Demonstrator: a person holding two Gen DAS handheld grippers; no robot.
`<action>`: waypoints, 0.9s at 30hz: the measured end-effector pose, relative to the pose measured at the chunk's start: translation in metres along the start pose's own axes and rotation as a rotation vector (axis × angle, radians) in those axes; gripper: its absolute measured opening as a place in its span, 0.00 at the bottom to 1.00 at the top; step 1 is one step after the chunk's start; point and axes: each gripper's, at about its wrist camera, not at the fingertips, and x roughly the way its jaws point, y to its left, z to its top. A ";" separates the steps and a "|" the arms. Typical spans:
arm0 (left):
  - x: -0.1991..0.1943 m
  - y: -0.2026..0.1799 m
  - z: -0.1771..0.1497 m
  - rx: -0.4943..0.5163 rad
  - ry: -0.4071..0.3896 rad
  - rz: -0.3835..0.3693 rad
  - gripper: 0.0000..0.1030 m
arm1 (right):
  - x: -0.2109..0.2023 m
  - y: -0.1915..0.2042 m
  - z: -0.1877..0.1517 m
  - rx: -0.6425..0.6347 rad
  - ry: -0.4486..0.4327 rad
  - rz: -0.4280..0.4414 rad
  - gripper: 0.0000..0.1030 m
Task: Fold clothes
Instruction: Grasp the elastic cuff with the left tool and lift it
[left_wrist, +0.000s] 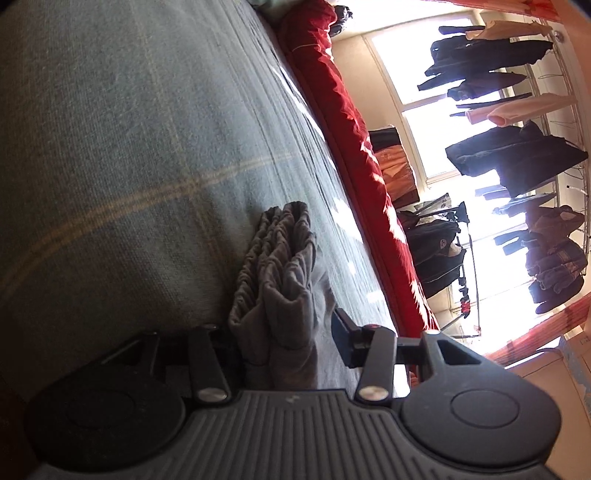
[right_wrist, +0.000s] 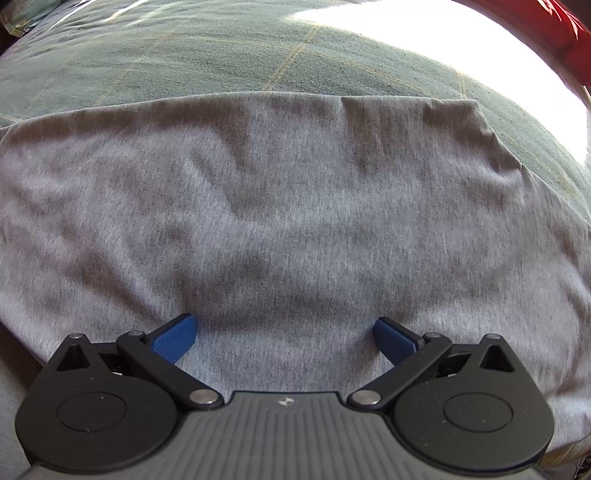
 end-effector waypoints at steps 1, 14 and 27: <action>0.000 -0.002 0.000 0.004 0.005 0.017 0.42 | 0.000 0.000 0.000 0.001 -0.001 0.001 1.00; -0.003 -0.094 -0.008 0.301 0.029 0.366 0.17 | -0.015 -0.013 -0.007 0.014 -0.029 0.060 1.00; -0.004 -0.210 -0.031 0.522 0.038 0.323 0.17 | -0.045 -0.022 -0.011 0.034 -0.121 0.135 1.00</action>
